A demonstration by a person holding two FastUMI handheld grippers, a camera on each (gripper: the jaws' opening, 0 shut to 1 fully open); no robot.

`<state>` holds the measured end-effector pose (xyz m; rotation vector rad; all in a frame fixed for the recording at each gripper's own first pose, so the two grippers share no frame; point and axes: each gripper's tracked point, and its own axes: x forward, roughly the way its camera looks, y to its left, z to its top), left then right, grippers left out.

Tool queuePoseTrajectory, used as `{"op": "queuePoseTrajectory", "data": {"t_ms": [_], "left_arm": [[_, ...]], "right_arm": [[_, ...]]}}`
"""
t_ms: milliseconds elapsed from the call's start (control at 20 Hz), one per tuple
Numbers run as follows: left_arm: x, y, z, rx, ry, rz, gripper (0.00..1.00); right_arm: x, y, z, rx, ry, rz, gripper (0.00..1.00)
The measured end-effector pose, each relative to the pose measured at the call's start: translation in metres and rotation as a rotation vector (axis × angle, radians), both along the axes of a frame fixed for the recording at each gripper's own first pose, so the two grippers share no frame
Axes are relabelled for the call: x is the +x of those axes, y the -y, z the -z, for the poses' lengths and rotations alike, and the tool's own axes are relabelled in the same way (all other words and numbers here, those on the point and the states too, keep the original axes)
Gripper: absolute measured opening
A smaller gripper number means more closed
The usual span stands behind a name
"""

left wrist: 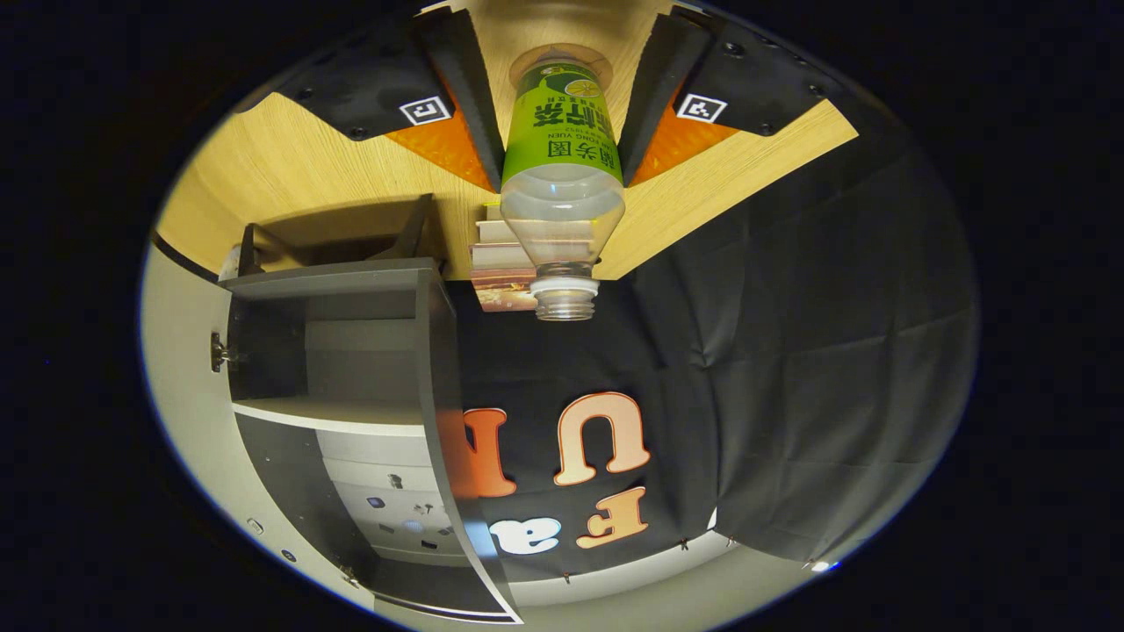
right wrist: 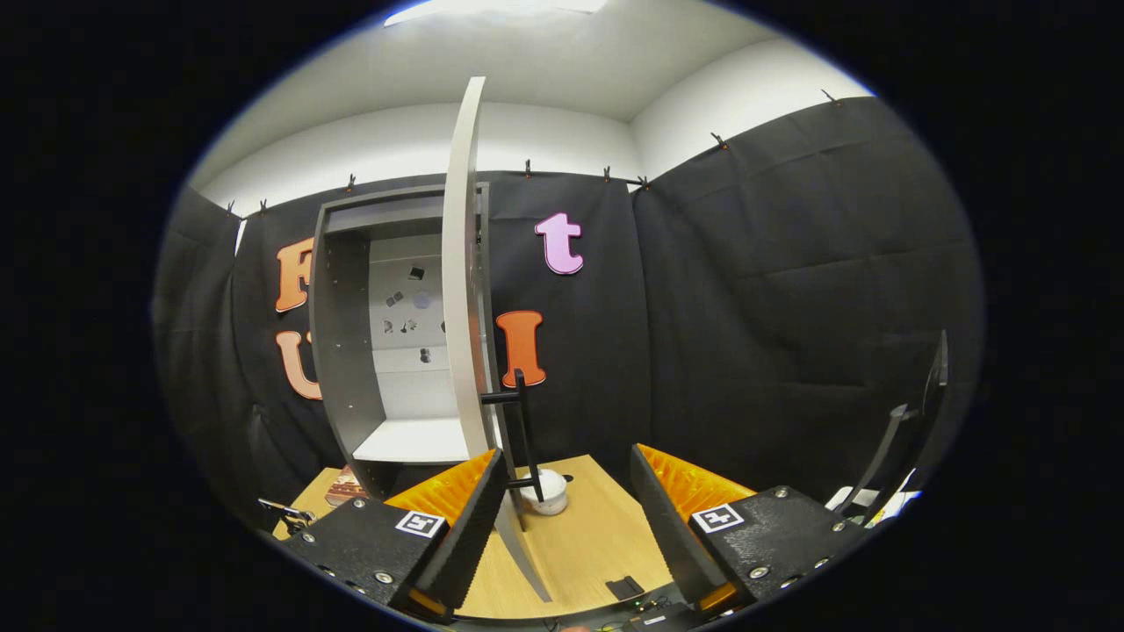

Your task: Open the cabinet door with the right hand, grasp the bottle in the cabinet with the left hand and place it on the coaster, then close the cabinet door with the right hand.

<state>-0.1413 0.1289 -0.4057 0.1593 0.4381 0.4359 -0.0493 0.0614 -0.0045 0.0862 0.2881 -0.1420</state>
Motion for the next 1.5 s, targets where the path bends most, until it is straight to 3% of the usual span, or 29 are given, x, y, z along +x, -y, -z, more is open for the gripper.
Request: {"op": "queuePoseTrajectory", "data": {"t_ms": [500,650,750,800,1250,1500], "left_arm": [[-0.005,-0.003,0.002,-0.02,0.002,-0.041,0.78],[-0.005,-0.003,0.002,-0.025,-0.015,-0.047,0.84],[-0.003,-0.003,-0.002,-0.007,-0.022,-0.047,0.83],[-0.005,-0.004,-0.006,-0.001,-0.024,-0.05,0.83],[-0.013,0.009,-0.04,0.006,-0.029,-0.045,0.92],[-0.018,0.021,-0.064,0.011,-0.018,-0.054,0.92]], "right_arm": [[0.006,-0.01,0.003,-0.032,-0.012,-0.029,0.88],[0.009,-0.006,0.002,-0.033,-0.004,-0.023,0.88],[0.009,-0.005,0.002,-0.031,0.002,-0.025,0.83],[0.01,-0.004,0.002,-0.031,0.006,-0.029,0.88],[0.018,0.019,0.023,0.004,0.009,-0.068,0.88],[0.035,0.032,0.03,0.037,0.02,-0.11,0.88]]}}
